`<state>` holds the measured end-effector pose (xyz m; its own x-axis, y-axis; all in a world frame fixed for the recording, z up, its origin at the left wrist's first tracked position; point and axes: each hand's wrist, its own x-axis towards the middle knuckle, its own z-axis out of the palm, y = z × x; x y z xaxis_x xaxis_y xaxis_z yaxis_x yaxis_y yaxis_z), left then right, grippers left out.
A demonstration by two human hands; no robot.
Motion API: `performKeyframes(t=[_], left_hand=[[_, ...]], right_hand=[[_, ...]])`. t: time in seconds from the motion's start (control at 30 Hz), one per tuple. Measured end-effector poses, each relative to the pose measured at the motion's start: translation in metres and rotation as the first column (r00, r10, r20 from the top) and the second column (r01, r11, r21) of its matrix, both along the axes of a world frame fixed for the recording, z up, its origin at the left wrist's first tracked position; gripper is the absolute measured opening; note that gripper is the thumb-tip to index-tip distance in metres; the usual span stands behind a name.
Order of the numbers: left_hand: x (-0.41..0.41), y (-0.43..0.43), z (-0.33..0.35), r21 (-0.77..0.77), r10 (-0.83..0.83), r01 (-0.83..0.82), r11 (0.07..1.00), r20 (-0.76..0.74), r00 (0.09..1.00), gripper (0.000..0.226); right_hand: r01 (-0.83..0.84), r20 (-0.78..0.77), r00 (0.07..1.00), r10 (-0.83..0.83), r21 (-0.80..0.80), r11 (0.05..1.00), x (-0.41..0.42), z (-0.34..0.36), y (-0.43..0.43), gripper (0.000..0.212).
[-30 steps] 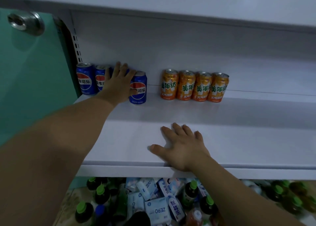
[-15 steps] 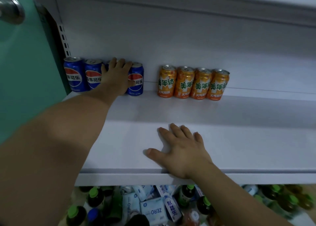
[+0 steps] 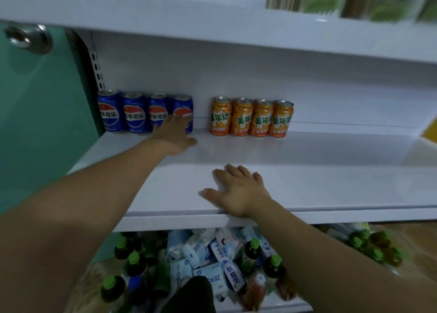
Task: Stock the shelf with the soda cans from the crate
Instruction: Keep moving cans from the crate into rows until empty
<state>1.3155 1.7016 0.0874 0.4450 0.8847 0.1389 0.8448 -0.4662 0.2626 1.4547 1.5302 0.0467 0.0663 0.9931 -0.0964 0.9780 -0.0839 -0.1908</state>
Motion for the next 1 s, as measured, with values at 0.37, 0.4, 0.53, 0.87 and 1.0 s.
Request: performKeyframes(t=[0.37, 0.4, 0.53, 0.87, 1.0], left_hand=[[0.066, -0.179, 0.001, -0.247, -0.485, 0.458, 0.854, -0.057, 0.873, 0.072], [0.08, -0.194, 0.0, -0.248, -0.528, 0.501, 0.829, -0.053, 0.847, 0.071], [0.135, -0.263, -0.008, -0.249, -0.674, 0.647, 0.721, -0.036, 0.738, 0.07], [0.23, -0.432, -0.07, -0.42, -0.931, 0.832, 0.362, -0.12, 0.344, 0.069], [0.262, -0.46, -0.113, -0.477, -0.963, 0.837, 0.267, -0.166, 0.213, 0.067]], right_hand=[[0.382, 0.123, 0.922, -0.368, -0.124, 0.916, 0.109, 0.024, -0.131, 0.067], [0.444, 0.127, 0.894, -0.43, -0.119, 0.888, 0.123, 0.026, -0.155, 0.069], [0.655, 0.159, 0.755, -0.637, -0.114, 0.747, 0.164, 0.032, -0.25, 0.072], [0.918, 0.059, 0.386, -0.921, -0.126, 0.376, 0.187, 0.006, -0.441, 0.071], [0.951, 0.009, 0.266, -0.964, -0.168, 0.261, 0.196, -0.028, -0.479, 0.068]])
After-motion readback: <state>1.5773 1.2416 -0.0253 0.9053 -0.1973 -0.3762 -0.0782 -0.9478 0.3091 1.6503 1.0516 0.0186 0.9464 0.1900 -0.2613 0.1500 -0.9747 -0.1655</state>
